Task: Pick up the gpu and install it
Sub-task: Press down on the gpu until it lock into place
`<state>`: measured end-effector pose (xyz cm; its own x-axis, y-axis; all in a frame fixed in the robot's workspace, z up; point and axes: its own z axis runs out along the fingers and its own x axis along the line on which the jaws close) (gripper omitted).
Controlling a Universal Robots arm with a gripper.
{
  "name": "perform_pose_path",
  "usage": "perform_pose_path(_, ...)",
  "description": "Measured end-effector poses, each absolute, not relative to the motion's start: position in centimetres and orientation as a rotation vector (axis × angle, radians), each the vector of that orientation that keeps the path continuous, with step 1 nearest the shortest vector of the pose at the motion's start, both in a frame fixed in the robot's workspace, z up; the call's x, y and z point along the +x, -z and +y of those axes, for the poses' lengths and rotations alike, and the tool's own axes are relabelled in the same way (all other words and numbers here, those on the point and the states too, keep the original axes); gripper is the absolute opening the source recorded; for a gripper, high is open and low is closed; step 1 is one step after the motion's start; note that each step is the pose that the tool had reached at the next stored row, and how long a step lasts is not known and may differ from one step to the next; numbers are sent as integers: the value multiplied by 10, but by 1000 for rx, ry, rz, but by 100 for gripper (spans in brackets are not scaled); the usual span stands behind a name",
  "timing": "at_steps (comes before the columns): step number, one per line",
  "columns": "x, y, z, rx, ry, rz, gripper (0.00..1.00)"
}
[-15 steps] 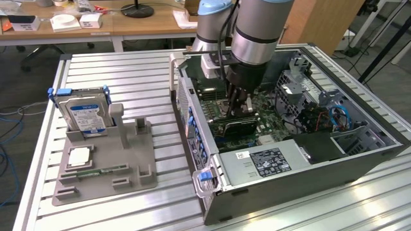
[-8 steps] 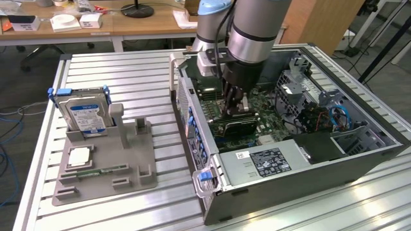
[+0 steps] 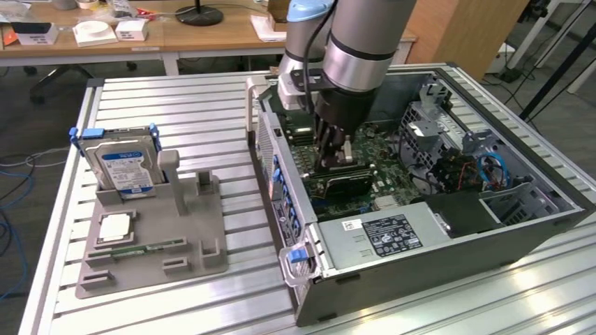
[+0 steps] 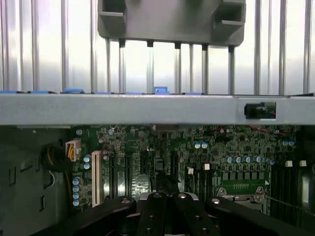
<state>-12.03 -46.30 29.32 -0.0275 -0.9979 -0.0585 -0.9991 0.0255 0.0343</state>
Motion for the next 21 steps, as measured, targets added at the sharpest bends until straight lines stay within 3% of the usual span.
perform_pose_path(21, -150, -294, -463, -2186, -132, 2246, 11)
